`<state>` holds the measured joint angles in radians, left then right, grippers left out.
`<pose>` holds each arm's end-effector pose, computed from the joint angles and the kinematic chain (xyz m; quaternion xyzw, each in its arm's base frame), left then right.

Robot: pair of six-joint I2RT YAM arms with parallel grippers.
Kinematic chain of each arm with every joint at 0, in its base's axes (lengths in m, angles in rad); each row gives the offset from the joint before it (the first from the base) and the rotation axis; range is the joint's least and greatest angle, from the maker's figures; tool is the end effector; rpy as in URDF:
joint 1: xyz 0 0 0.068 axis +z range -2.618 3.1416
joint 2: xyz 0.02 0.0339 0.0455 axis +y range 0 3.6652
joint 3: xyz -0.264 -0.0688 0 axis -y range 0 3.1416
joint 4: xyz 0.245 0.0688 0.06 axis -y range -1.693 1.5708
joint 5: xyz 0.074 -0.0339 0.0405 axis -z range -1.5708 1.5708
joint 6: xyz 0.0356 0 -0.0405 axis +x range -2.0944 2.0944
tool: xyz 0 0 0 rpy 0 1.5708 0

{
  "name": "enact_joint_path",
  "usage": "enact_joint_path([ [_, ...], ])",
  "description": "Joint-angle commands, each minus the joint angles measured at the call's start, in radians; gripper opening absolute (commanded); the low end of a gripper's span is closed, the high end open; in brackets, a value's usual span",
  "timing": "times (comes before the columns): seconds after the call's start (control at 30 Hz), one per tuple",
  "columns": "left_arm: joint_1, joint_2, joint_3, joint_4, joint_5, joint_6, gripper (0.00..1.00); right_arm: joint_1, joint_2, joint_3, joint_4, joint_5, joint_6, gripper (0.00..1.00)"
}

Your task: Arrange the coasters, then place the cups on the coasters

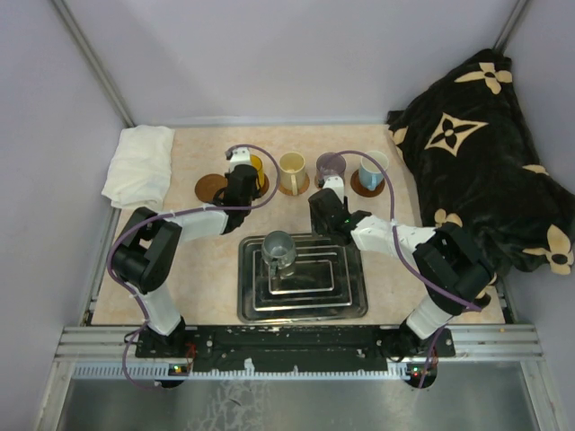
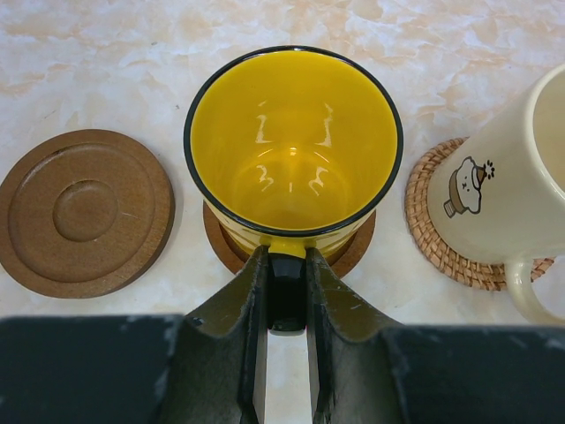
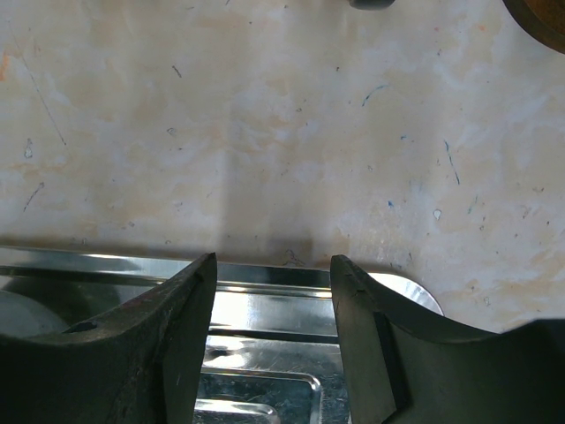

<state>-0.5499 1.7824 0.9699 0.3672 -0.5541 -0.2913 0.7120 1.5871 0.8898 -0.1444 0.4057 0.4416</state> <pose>0.3351 -0.1835 0.1901 -0.0398 0.8256 0.0016 0.5629 0.2528 0.1996 0.1866 -0.0522 0.9165 0.0327 0.3954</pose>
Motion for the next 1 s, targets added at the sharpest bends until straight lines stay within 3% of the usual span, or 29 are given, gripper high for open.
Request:
enact_joint_path([
  [0.0, -0.013, -0.008, 0.014, 0.060, 0.014, -0.005, 0.19, -0.008, -0.018, 0.001, 0.033, 0.007, 0.007, 0.55],
  [0.5, -0.025, -0.007, 0.019, 0.011, -0.072, -0.042, 0.32, -0.008, -0.018, -0.002, 0.033, 0.000, 0.009, 0.55],
  [0.63, -0.025, 0.004, 0.026, -0.003, -0.099, -0.064, 0.40, -0.008, -0.021, -0.005, 0.029, 0.001, 0.008, 0.55],
  [0.9, -0.025, 0.008, 0.025, -0.006, -0.118, -0.087, 0.41, -0.008, -0.025, -0.008, 0.029, 0.002, 0.003, 0.55],
  [0.97, -0.025, 0.001, 0.024, -0.005, -0.124, -0.090, 0.46, -0.008, -0.026, -0.008, 0.029, -0.001, 0.003, 0.55],
])
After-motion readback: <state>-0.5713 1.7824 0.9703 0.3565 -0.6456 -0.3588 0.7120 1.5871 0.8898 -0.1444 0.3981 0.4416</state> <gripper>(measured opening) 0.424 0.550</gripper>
